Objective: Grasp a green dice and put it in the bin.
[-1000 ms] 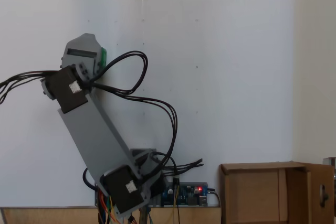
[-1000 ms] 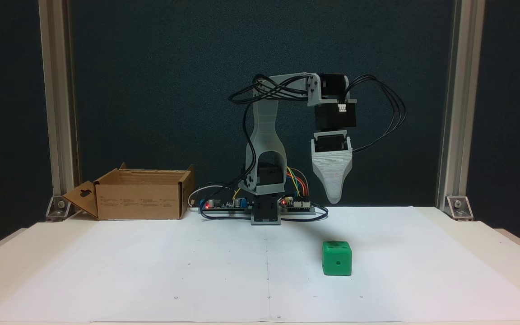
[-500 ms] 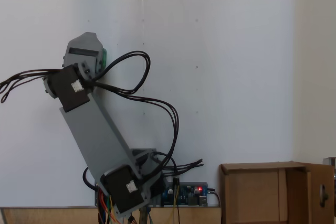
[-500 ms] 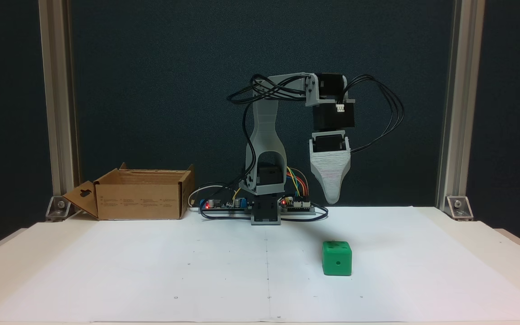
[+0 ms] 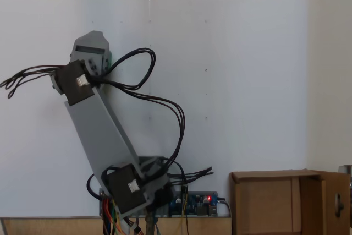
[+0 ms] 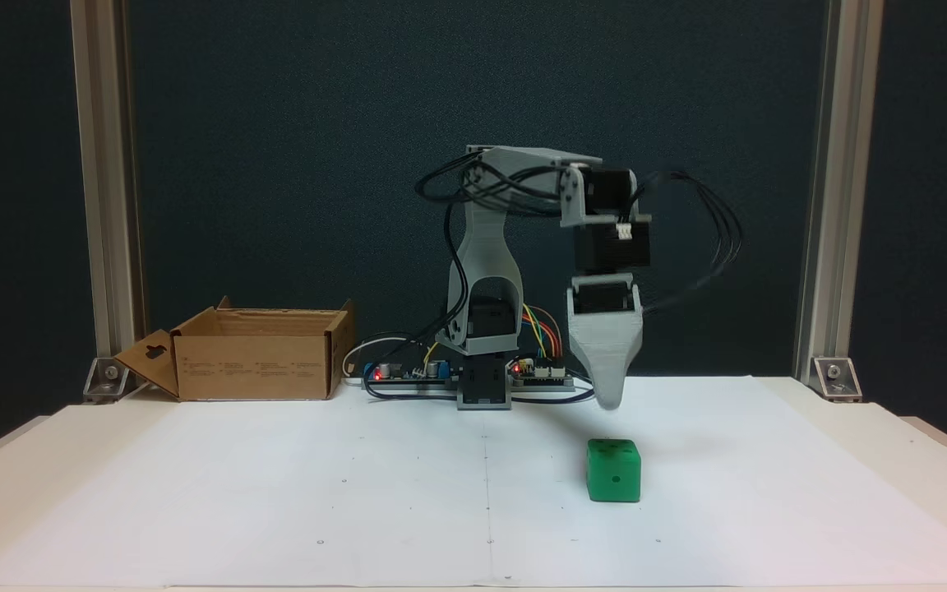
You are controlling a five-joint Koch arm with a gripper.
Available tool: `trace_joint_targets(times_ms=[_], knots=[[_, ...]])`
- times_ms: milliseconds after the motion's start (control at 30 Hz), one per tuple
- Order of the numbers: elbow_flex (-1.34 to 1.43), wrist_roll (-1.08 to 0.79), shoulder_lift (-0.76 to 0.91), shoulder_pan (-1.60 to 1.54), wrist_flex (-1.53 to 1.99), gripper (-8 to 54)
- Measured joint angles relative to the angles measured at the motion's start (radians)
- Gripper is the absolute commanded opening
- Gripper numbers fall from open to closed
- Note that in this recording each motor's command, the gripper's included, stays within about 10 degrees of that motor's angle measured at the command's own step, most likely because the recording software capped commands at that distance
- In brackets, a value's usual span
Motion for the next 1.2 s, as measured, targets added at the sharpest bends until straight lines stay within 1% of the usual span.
trace_joint_targets(times_ms=[300,667,1200], knots=[[0.032,-0.002,-0.043,0.011,-0.037,41.3],[0.132,-0.002,-0.051,0.006,-0.098,41.4],[0.132,-0.002,-0.100,-0.015,-0.130,41.4]])
